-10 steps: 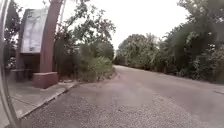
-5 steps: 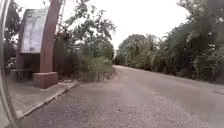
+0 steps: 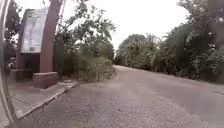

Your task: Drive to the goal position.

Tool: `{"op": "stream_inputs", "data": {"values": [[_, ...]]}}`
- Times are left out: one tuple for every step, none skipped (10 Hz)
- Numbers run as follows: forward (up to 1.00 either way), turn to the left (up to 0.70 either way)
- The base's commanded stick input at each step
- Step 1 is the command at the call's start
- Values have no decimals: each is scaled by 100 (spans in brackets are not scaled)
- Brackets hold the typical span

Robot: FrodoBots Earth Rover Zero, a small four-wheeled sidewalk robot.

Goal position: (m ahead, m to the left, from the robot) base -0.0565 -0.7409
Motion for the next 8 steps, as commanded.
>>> {"op": "stream_inputs", "data": {"values": [[4, 0], [4, 0], [4, 0], [4, 0], [4, 0], [4, 0], [4, 0], [4, 0]]}}
